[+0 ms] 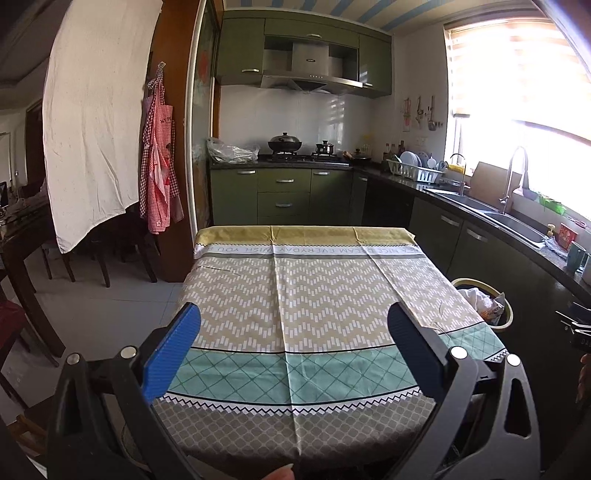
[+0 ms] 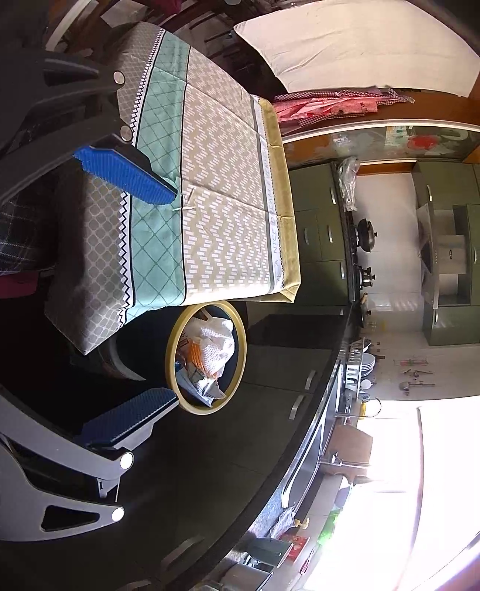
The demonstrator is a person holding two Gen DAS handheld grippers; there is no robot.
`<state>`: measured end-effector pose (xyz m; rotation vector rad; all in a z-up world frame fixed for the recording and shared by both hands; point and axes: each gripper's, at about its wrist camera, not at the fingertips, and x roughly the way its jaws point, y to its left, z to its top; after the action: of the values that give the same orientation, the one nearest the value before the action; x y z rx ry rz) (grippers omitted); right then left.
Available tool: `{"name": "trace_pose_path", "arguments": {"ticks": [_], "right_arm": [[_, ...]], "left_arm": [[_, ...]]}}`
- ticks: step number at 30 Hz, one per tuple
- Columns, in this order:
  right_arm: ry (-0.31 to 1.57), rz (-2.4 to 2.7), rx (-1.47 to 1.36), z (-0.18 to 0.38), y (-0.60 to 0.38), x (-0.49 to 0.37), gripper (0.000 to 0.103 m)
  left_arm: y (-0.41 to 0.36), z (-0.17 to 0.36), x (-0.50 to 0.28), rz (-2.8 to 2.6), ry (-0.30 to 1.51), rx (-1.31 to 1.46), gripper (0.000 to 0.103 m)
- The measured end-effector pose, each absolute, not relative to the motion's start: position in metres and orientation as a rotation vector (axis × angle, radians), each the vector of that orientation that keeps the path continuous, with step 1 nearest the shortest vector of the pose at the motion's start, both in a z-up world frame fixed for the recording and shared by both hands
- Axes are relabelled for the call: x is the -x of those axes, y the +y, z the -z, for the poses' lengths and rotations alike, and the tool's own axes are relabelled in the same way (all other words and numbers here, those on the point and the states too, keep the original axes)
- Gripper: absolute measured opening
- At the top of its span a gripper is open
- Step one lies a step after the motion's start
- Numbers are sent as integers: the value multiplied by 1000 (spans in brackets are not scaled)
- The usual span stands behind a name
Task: Collect trash
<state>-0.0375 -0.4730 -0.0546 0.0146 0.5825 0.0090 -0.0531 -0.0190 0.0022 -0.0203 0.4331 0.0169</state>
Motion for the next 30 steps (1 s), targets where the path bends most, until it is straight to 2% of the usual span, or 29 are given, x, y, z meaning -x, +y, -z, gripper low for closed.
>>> {"name": "trace_pose_path", "arguments": {"ticks": [30], "right_arm": [[572, -15, -16, 54, -473, 36, 98]], "left_arm": [[-21, 0, 52, -20, 450, -13, 96]]}}
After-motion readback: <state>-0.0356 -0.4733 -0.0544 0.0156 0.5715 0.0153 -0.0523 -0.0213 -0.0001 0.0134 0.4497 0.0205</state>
